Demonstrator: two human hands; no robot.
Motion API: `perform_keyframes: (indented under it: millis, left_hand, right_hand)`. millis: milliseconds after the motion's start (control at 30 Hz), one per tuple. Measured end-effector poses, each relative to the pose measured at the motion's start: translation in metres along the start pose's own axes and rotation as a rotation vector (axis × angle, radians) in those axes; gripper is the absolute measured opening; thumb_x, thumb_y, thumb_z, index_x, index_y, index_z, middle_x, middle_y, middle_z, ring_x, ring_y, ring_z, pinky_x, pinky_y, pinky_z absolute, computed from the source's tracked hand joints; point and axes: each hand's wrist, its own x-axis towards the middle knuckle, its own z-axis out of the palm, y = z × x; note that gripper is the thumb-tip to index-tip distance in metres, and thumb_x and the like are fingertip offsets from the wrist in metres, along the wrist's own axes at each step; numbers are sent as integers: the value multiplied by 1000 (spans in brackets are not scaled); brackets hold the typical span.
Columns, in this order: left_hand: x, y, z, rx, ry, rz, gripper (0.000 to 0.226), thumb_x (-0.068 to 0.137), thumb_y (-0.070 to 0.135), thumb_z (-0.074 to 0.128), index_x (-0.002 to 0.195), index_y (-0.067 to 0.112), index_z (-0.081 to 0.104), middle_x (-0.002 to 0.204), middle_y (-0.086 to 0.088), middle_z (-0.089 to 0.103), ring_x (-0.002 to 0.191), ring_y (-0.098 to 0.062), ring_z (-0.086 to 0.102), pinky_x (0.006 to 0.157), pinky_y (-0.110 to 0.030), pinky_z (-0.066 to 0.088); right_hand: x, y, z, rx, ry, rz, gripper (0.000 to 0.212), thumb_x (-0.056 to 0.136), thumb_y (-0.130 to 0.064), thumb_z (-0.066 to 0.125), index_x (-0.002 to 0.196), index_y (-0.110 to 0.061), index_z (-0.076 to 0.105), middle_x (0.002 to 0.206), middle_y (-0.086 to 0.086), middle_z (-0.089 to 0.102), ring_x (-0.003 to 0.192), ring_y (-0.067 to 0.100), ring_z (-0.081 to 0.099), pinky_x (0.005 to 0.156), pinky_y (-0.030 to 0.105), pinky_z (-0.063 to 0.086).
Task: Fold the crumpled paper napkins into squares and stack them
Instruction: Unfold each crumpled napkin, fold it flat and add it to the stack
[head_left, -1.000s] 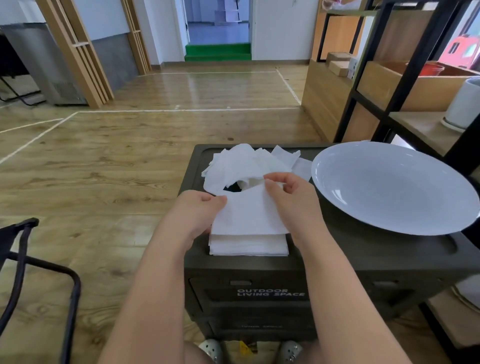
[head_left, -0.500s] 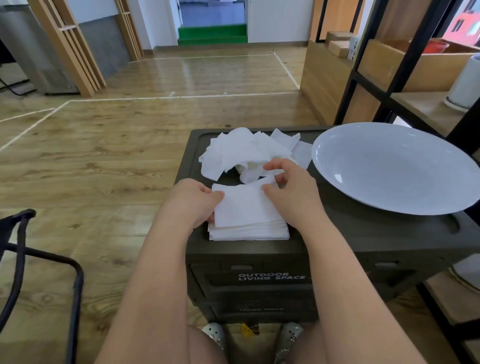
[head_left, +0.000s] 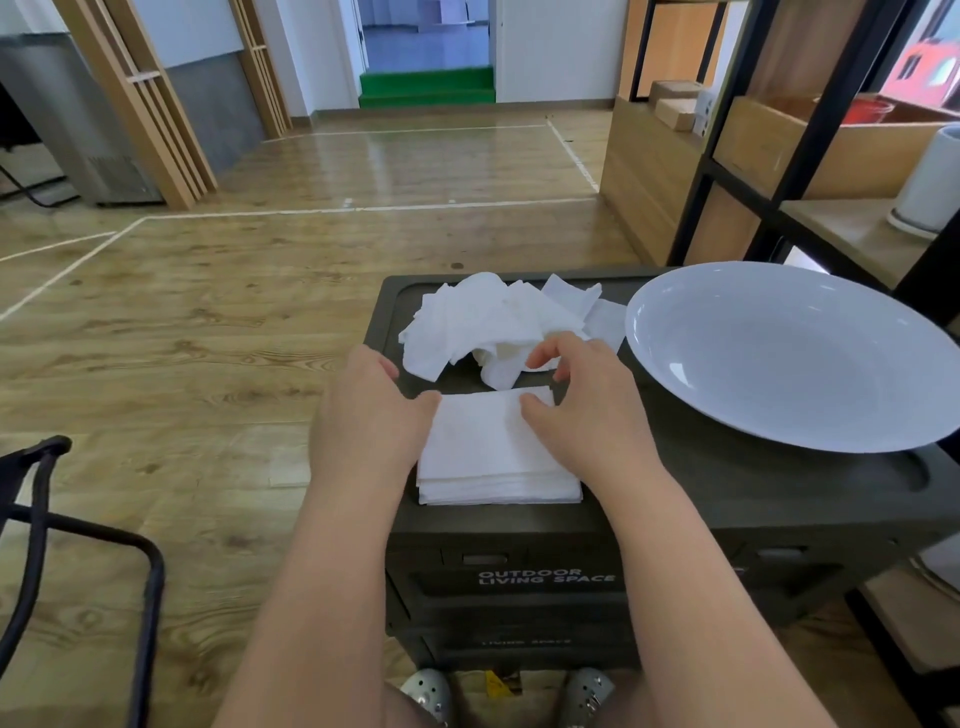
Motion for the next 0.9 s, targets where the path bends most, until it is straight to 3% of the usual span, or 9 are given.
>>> perform_keyframes:
  millis: [133, 267, 367, 433, 500, 600, 700, 800, 900]
  left_hand:
    - [-2, 8, 5, -20, -140, 187, 23, 82, 28, 71, 96, 24, 54, 79, 9, 55, 68, -5, 52, 54, -23, 37]
    - [1, 3, 11, 93, -355, 155, 19, 87, 30, 65, 101, 26, 53, 84, 12, 50, 70, -2, 48, 55, -20, 36]
    - [4, 0, 14, 97, -417, 126, 19, 89, 32, 62, 105, 26, 52, 83, 12, 46, 69, -3, 46, 54, -21, 35]
    - [5, -1, 14, 112, -429, 136, 18, 90, 32, 61, 103, 26, 51, 83, 11, 46, 68, -4, 46, 54, -21, 35]
    - [7, -4, 14, 41, -376, 173, 12, 87, 30, 64, 96, 26, 57, 82, 11, 51, 69, -4, 49, 56, -21, 36]
    - [15, -9, 8, -156, -114, 295, 7, 83, 26, 70, 83, 27, 63, 76, 9, 58, 61, -3, 46, 57, -21, 34]
    - [24, -14, 8, -48, 50, 352, 19, 79, 29, 75, 94, 26, 64, 86, 9, 55, 72, -5, 46, 64, -24, 34]
    - [28, -16, 16, 85, 66, 311, 37, 75, 37, 77, 108, 25, 65, 99, 7, 55, 97, -12, 51, 73, -26, 38]
    - [33, -14, 22, 138, 95, 250, 47, 75, 41, 76, 116, 22, 65, 107, 3, 58, 106, -17, 53, 75, -28, 41]
  right_hand:
    - [-4, -8, 7, -10, -36, -32, 11, 89, -26, 58, 100, -30, 56, 77, -15, 48, 72, 3, 49, 58, 14, 36]
    - [-5, -2, 19, -92, -159, 12, 19, 92, -29, 53, 111, -27, 57, 93, -9, 50, 79, 7, 49, 62, 19, 35]
    - [-4, 1, 21, -140, -214, 5, 21, 95, -31, 49, 115, -26, 53, 99, -7, 47, 78, 8, 49, 58, 19, 34]
    - [-3, 0, 21, -163, -252, 2, 22, 96, -31, 47, 117, -26, 51, 103, -6, 46, 78, 9, 50, 63, 22, 37]
    - [-2, 0, 20, -163, -267, -6, 22, 96, -31, 47, 117, -26, 50, 105, -6, 48, 78, 9, 51, 64, 22, 38]
    - [-2, 2, 17, -132, -231, -28, 19, 95, -30, 48, 113, -27, 53, 96, -9, 47, 72, 4, 48, 57, 15, 34]
    - [-4, 3, 16, -74, -183, -19, 15, 93, -30, 51, 107, -29, 56, 85, -12, 49, 75, 4, 48, 60, 12, 35]
    - [-4, 2, 14, -2, -159, 17, 12, 92, -27, 53, 102, -29, 59, 79, -12, 54, 75, 5, 52, 63, 15, 41]
    - [-5, 1, 12, 52, -134, 54, 10, 92, -26, 53, 100, -28, 60, 77, -13, 55, 71, 3, 52, 59, 12, 39]
